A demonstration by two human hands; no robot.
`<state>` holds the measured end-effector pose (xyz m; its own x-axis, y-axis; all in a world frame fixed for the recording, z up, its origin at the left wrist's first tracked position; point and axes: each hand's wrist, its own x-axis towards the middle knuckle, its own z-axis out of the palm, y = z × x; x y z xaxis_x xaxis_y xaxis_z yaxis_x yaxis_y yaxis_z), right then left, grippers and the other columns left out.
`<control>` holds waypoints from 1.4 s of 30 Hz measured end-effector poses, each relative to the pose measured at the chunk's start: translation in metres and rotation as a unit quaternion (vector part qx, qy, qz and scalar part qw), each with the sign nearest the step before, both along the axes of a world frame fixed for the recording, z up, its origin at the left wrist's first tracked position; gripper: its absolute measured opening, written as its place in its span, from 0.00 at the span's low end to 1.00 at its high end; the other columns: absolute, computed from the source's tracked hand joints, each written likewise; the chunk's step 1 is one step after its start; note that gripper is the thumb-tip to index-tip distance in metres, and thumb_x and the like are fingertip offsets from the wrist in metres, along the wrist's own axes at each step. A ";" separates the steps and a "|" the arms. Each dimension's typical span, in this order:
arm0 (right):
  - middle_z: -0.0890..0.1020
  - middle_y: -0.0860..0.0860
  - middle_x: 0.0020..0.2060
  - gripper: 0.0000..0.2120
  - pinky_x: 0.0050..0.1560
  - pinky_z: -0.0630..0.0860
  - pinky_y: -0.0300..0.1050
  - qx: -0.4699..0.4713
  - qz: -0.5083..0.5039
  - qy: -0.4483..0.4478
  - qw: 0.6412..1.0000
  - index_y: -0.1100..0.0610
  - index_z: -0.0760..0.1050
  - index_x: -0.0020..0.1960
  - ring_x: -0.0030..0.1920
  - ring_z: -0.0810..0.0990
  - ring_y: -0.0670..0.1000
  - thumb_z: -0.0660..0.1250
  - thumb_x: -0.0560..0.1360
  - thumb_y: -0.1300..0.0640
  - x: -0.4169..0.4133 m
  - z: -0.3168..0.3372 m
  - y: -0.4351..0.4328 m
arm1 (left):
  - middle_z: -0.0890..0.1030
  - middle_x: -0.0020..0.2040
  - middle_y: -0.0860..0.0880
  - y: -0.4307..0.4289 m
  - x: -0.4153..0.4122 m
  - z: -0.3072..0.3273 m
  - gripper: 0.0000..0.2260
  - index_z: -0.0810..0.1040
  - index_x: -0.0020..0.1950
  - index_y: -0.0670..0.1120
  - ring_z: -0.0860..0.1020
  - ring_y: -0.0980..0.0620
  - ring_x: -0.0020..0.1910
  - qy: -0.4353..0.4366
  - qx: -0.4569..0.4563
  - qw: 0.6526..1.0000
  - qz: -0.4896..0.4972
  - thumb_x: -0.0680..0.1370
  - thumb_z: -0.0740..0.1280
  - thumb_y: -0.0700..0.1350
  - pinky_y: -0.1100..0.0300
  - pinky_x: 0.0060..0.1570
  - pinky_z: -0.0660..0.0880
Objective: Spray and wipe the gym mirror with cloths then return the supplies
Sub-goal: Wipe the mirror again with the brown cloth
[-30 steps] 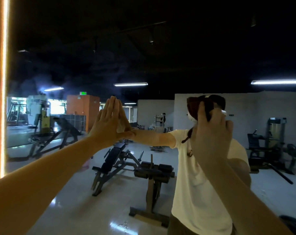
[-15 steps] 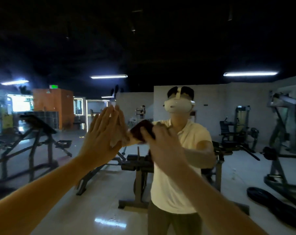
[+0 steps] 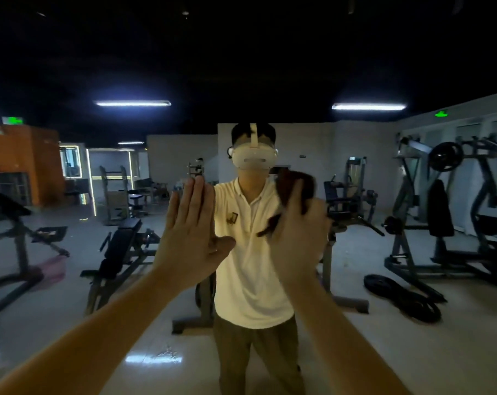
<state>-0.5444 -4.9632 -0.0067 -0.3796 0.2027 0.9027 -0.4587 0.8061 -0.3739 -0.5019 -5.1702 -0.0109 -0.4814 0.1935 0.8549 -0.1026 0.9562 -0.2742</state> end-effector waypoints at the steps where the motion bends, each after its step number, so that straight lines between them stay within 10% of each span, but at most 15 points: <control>1: 0.76 0.61 0.60 0.35 0.57 0.78 0.57 0.015 0.007 0.011 1.000 0.55 0.63 0.80 0.56 0.78 0.60 0.72 0.77 0.53 0.006 -0.006 -0.020 | 0.46 0.84 0.36 -0.002 0.002 0.000 0.45 0.49 0.84 0.35 0.44 0.38 0.84 0.002 -0.007 1.000 -0.009 0.82 0.55 0.68 0.37 0.81 0.48; 9: 0.76 0.58 0.56 0.21 0.61 0.76 0.62 0.350 0.065 0.090 0.930 0.50 0.75 0.71 0.60 0.74 0.61 0.64 0.78 0.54 0.000 -0.062 0.005 | 0.56 0.83 0.35 -0.002 0.023 -0.062 0.40 0.57 0.82 0.34 0.54 0.37 0.83 0.055 0.018 0.997 -0.046 0.79 0.67 0.55 0.36 0.81 0.52; 12: 0.82 0.50 0.50 0.10 0.56 0.80 0.58 0.207 0.048 -0.011 0.977 0.40 0.79 0.58 0.51 0.80 0.53 0.62 0.82 0.40 -0.013 -0.050 0.080 | 0.55 0.83 0.34 0.005 0.013 -0.087 0.41 0.57 0.82 0.33 0.54 0.36 0.83 0.048 0.037 0.997 -0.044 0.79 0.67 0.57 0.37 0.81 0.51; 15: 0.76 0.63 0.58 0.23 0.54 0.79 0.61 0.079 -0.041 -0.020 0.996 0.51 0.67 0.76 0.52 0.78 0.62 0.64 0.82 0.53 -0.033 -0.057 0.145 | 0.51 0.84 0.34 0.012 -0.001 -0.095 0.44 0.54 0.83 0.33 0.49 0.35 0.84 0.033 0.067 0.997 -0.011 0.80 0.62 0.64 0.36 0.81 0.47; 20: 0.72 0.68 0.62 0.25 0.56 0.76 0.58 -0.140 -0.068 -0.035 0.987 0.59 0.62 0.80 0.54 0.76 0.66 0.57 0.85 0.56 -0.041 -0.077 0.114 | 0.49 0.84 0.33 0.012 -0.008 -0.098 0.45 0.52 0.83 0.33 0.48 0.34 0.83 0.033 0.062 0.998 0.000 0.80 0.59 0.66 0.35 0.81 0.46; 26: 0.73 0.61 0.66 0.28 0.63 0.76 0.57 -0.093 0.061 -0.081 0.991 0.54 0.62 0.80 0.64 0.76 0.62 0.55 0.82 0.47 0.007 -0.092 -0.009 | 0.50 0.84 0.34 0.007 0.006 -0.093 0.48 0.52 0.83 0.34 0.48 0.35 0.84 0.006 0.055 0.998 -0.031 0.78 0.61 0.68 0.39 0.82 0.43; 35: 0.74 0.56 0.57 0.24 0.55 0.80 0.54 0.320 0.193 0.036 0.927 0.51 0.71 0.76 0.55 0.75 0.55 0.58 0.81 0.54 0.019 -0.159 -0.008 | 0.51 0.84 0.35 -0.005 0.043 -0.153 0.44 0.53 0.83 0.34 0.51 0.36 0.84 -0.031 0.076 0.996 -0.033 0.80 0.60 0.64 0.33 0.79 0.56; 42: 0.76 0.63 0.58 0.21 0.50 0.78 0.56 0.035 0.011 -0.114 0.993 0.55 0.69 0.74 0.53 0.79 0.63 0.60 0.84 0.49 -0.019 -0.151 0.149 | 0.51 0.83 0.31 0.018 0.023 -0.177 0.55 0.52 0.82 0.32 0.52 0.32 0.83 -0.035 0.119 0.992 0.026 0.76 0.61 0.75 0.32 0.78 0.56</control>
<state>-0.5630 -4.8143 -0.1573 -0.5788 0.1320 0.8047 -0.3873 0.8239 -0.4138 -0.4791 -5.1523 -0.1874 -0.5446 -0.0377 0.8379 -0.1433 0.9885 -0.0487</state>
